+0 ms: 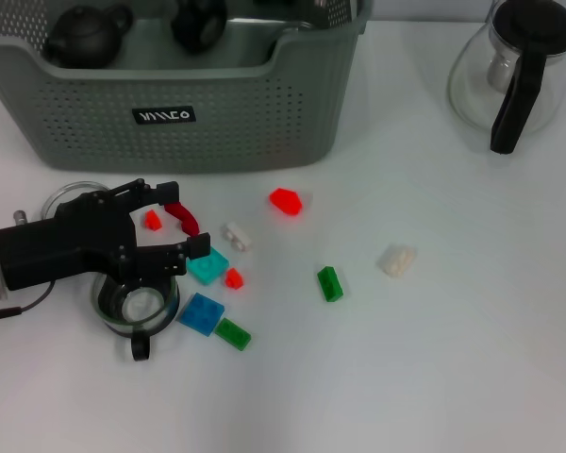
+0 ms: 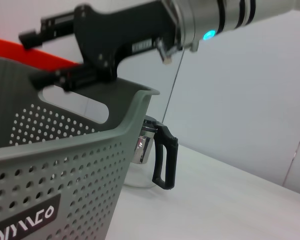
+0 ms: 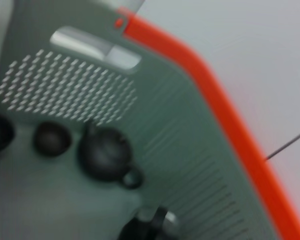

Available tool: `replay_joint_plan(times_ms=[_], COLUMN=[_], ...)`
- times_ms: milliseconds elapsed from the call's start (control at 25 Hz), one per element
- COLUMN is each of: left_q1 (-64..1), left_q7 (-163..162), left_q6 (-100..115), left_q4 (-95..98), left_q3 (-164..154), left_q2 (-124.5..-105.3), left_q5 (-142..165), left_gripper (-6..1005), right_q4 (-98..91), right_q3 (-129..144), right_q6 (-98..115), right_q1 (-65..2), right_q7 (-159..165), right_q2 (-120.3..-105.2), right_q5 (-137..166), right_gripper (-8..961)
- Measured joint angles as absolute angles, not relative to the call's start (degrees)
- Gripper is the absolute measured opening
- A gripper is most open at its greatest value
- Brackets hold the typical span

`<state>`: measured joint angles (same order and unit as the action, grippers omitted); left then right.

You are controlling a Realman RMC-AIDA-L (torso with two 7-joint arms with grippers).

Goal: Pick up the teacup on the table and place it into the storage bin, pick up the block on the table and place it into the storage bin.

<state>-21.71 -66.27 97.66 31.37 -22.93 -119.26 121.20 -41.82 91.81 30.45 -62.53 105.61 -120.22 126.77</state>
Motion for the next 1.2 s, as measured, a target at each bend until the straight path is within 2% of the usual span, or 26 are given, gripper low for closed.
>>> replay_joint_plan(times_ms=[80, 320, 760, 1000, 1200], left_q1=[-21.7, -21.9, -21.6, -20.7, -20.4], left_q7=[-66.3, -66.4, -66.1, -66.0, -68.5], left_q6=[97.7, 97.7, 100.0, 101.2, 101.4], left_q4=[31.4, 31.4, 32.3, 36.5, 40.9], left_q3=[-22.9, -22.9, -22.6, -22.4, -21.5], left_q2=[-119.21, -119.09, -118.27, -118.08, -118.03], left_q5=[121.2, 121.2, 121.1, 121.3, 121.8], left_gripper=[948, 948, 948, 948, 948], right_q4=[-46.1, -62.8, -87.8, -85.8, -78.3], right_q3=[90.6, 86.0, 80.6, 71.5, 69.4], right_q6=[31.2, 39.6, 67.7, 90.2, 100.8], right_q1=[-60.7, -53.3, -34.8, -28.7, -28.0], right_q7=[106.9, 109.3, 107.1, 101.8, 101.3], right_q2=[-120.2, -120.27, -120.12, -120.14, -120.15], right_q5=[129.3, 130.9, 112.6, 100.6, 100.8], right_gripper=[621, 720, 726, 727, 727])
